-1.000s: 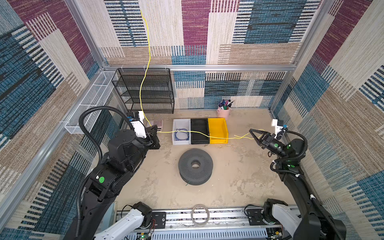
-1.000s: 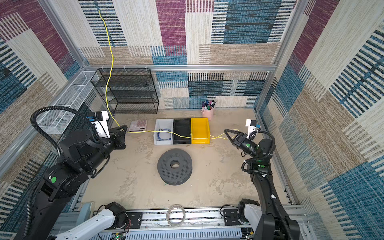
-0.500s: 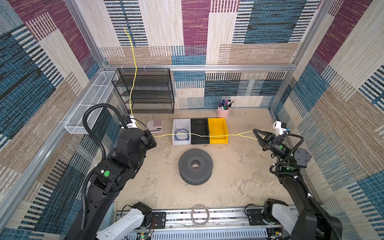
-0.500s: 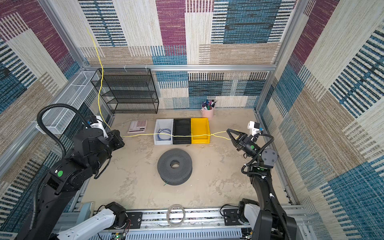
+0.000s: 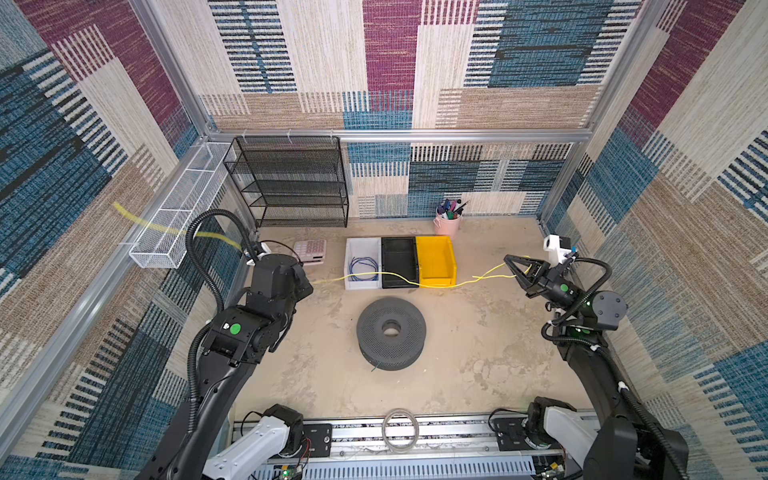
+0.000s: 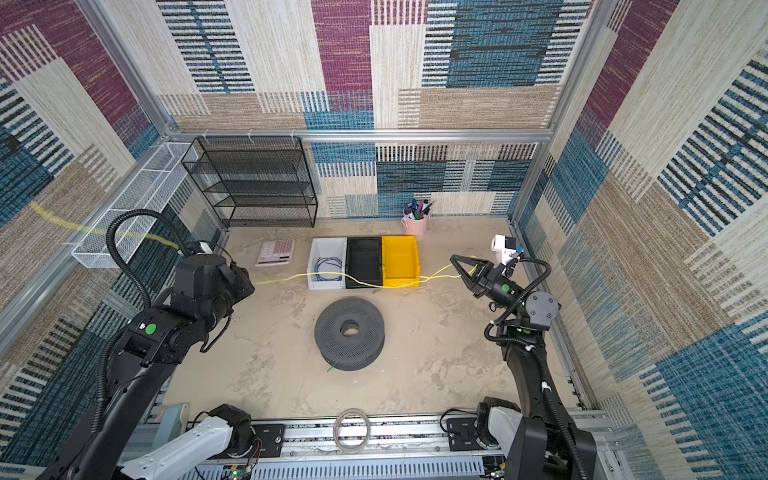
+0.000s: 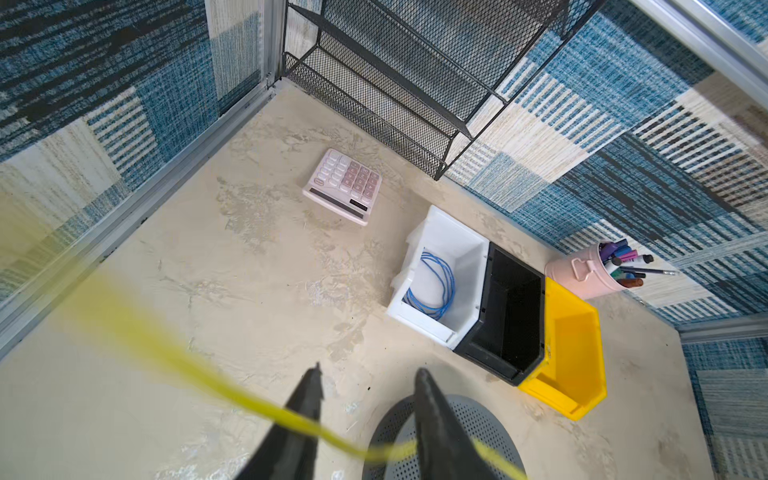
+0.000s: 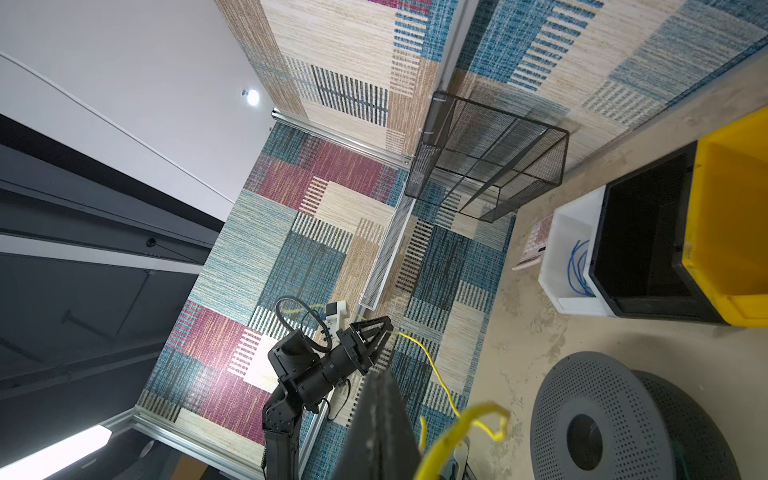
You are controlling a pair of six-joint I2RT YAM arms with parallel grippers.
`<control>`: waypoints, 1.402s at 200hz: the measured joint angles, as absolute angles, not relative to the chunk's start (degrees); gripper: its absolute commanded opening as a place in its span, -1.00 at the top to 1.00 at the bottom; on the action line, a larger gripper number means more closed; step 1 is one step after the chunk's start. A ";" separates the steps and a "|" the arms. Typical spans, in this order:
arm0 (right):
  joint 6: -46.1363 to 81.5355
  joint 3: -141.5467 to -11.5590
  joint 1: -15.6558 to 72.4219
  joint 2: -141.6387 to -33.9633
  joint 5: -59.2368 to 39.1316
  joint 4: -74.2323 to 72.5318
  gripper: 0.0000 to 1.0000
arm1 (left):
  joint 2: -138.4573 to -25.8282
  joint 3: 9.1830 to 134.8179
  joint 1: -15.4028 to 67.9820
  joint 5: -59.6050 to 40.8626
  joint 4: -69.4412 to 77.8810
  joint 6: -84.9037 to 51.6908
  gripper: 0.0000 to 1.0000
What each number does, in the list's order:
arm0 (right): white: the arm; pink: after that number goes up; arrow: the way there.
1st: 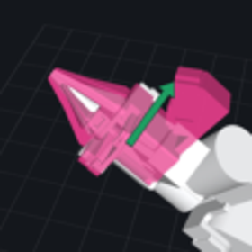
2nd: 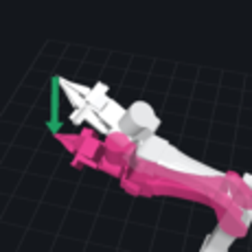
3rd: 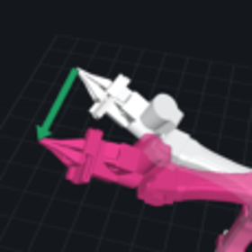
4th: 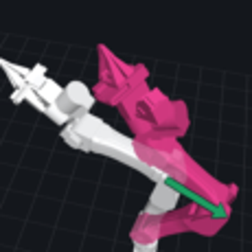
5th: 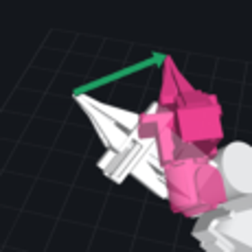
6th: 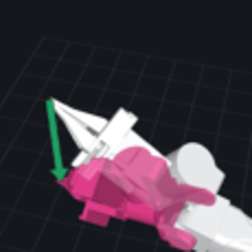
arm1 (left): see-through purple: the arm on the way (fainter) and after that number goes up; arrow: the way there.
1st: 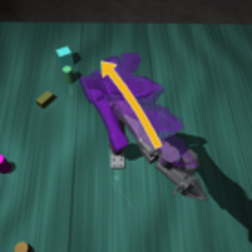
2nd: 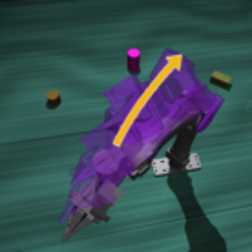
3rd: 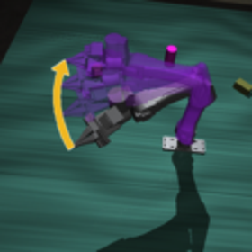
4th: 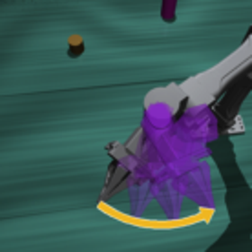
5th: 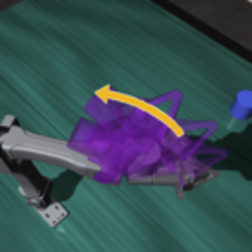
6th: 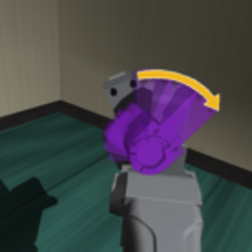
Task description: Wrap the cables
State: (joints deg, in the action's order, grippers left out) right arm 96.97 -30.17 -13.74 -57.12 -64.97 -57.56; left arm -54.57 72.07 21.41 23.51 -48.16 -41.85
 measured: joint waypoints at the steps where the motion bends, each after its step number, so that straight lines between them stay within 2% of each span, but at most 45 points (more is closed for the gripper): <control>1: 96.88 -30.15 -13.72 -57.06 -65.01 -57.36 1.00 | -54.59 72.14 21.41 23.31 -48.21 -41.89 -0.06; 19: 94.24 -30.15 -13.61 -56.25 -65.43 -54.22 1.00 | -55.33 72.97 21.39 20.60 -50.65 -42.92 -0.11; 30: 92.90 -30.15 -13.56 -56.05 -65.43 -52.84 1.00 | -55.59 72.79 21.37 18.37 -52.64 -43.46 -0.25; 87: 90.37 -28.47 -13.56 -55.83 -61.78 -47.40 1.00 | -54.78 64.45 21.32 6.31 -59.13 -46.81 -0.38; 91: 90.24 -28.49 -13.56 -55.81 -61.25 -46.96 1.00 | -54.78 63.99 21.23 5.65 -59.42 -46.98 -0.42; 98: 89.84 -28.67 -13.56 -55.68 -60.40 -46.06 1.00 | -54.74 63.20 21.12 4.29 -59.86 -47.46 -0.63; 103: 89.62 -28.88 -13.56 -55.55 -59.68 -45.21 1.00 | -54.74 62.83 21.06 3.64 -59.90 -47.86 -0.69; 133: 88.20 -30.02 -13.58 -55.16 -56.25 -42.61 1.00 | -55.72 61.58 20.75 -1.89 -59.40 -49.47 -0.68; 163: 87.99 -30.02 -13.56 -55.51 -54.85 -41.32 1.00 | -54.50 59.35 20.82 -8.08 -57.08 -49.98 -0.55; 212: 90.11 -28.34 -13.17 -54.78 -54.00 -41.80 1.00 | -52.18 53.49 28.32 -19.59 -35.86 -51.68 -0.53; 247: 92.75 -28.99 -9.98 -55.05 -54.50 -43.99 1.00 | -59.57 49.30 35.83 -21.19 -13.89 -56.36 -0.44; 280: 94.43 -30.57 -8.23 -54.89 -55.55 -45.34 1.00 | -68.38 50.61 40.56 -20.62 2.13 -59.86 -0.38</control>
State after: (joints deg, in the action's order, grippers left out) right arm 94.43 -30.57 -8.23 -54.89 -55.55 -45.34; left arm -68.38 50.61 40.56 -20.62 2.13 -59.86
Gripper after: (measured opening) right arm 0.049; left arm 0.690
